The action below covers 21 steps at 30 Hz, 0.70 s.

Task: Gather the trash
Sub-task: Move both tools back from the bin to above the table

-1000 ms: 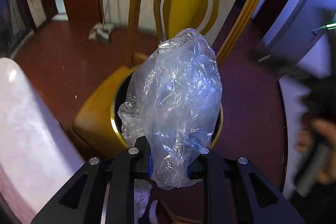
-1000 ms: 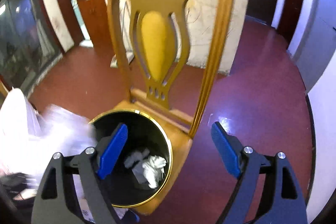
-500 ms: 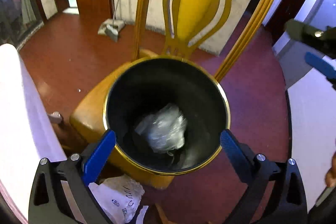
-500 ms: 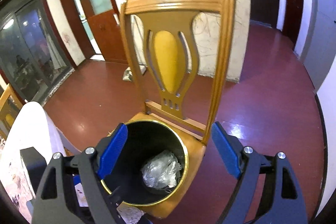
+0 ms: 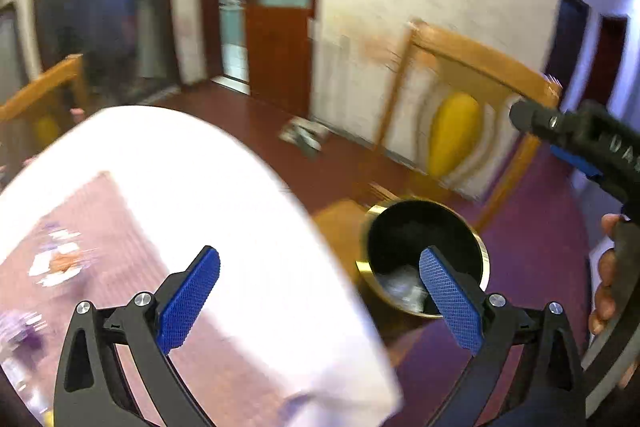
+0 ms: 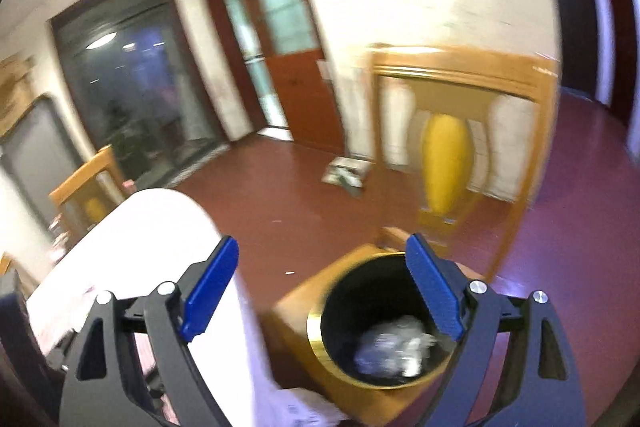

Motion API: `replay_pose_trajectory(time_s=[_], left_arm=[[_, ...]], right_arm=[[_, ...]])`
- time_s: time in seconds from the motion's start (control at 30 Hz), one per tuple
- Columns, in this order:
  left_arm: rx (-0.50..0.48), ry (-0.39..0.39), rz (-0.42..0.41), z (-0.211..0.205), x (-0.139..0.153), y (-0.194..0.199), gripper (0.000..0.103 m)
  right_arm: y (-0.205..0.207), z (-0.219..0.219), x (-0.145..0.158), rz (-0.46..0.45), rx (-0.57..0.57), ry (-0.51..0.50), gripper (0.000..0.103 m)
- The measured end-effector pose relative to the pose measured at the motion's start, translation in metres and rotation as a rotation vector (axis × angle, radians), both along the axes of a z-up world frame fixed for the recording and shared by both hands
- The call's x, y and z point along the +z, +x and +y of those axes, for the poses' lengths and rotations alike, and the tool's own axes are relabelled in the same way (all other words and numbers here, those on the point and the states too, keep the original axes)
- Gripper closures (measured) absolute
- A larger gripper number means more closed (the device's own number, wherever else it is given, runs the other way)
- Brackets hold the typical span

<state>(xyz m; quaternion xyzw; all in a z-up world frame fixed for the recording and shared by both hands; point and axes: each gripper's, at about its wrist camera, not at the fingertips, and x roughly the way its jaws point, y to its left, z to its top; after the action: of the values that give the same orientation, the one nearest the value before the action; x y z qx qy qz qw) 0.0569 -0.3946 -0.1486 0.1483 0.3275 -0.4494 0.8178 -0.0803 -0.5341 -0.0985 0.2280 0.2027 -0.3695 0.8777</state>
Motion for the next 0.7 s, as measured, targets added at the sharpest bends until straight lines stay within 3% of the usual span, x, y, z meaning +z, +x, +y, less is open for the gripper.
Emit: replay_pose_trajectory(time_s=[0.13, 0.4, 0.57, 0.7], left_arm=[[0.154, -0.057, 0.002, 0.085, 0.030, 0.022, 0.006], [0.580, -0.109, -0.244, 0.266, 0.100, 0.020, 0.006], [0.766, -0.111, -0.322, 0.337, 0.125, 0.003, 0.006], [0.870, -0.106, -0.401, 0.371, 0.142, -0.012, 0.006]], right_arm=[[0.039, 0.050, 0.020, -0.069, 0.166, -0.031, 0.018], [0.101, 0.182, 0.074, -0.161, 0.490, -0.130, 0.015], [0.109, 0.253, 0.100, -0.222, 0.598, -0.213, 0.009], [0.107, 0.290, 0.114, -0.258, 0.650, -0.257, 0.005]])
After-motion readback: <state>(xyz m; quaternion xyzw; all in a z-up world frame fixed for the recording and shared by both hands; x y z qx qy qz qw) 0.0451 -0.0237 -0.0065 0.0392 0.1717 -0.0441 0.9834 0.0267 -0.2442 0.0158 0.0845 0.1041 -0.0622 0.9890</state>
